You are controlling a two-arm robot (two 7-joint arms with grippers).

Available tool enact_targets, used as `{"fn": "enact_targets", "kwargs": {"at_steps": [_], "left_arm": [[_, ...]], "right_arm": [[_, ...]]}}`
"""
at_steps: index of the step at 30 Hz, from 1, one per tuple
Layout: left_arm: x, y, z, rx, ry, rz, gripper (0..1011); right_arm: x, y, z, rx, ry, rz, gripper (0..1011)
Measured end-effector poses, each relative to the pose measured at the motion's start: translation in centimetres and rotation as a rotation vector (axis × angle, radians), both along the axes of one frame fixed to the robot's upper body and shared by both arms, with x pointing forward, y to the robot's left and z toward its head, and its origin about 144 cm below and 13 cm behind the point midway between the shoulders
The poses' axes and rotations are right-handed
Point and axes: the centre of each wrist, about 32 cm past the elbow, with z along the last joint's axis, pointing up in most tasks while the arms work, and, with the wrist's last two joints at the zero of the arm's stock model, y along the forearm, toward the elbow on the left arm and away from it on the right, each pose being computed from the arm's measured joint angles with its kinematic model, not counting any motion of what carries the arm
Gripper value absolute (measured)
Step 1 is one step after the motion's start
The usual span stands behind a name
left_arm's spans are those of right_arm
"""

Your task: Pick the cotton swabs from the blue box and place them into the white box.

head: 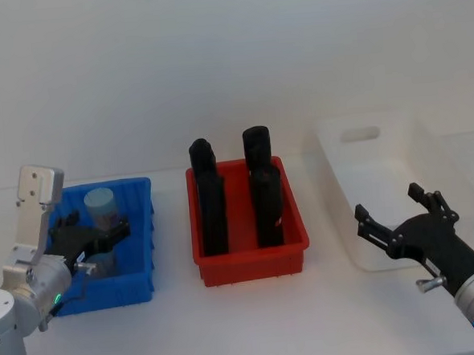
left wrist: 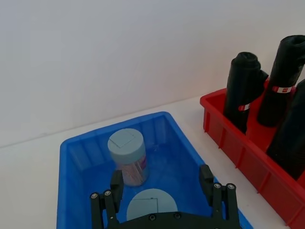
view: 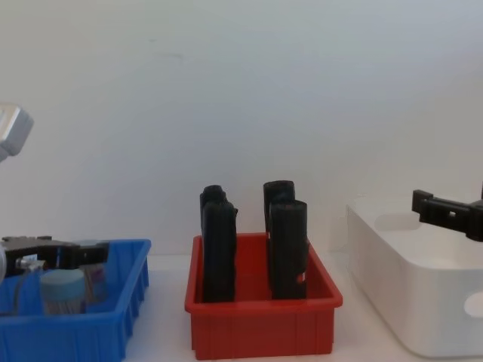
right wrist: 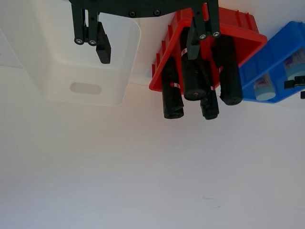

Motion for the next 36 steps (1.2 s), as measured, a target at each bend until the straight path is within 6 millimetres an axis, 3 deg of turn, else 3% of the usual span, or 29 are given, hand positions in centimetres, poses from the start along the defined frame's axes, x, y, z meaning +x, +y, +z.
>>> {"fn": "enact_targets", "kwargs": {"at_steps": [25, 28, 36], "left_arm": [[0.9, 1.6, -0.9, -0.026, 0.093, 0.016, 989], [0.9, 1.7, -0.9, -0.031, 0.099, 0.016, 943], [0.9, 1.8, -1.1, -0.049, 0.109, 0.011, 700]], "right_arm": [[0.0, 0.0, 0.0, 0.000, 0.000, 0.000, 1002], [0.0, 0.0, 0.0, 0.000, 0.000, 0.000, 1002], [0.0, 0.0, 0.0, 0.000, 0.000, 0.000, 1002]]}}
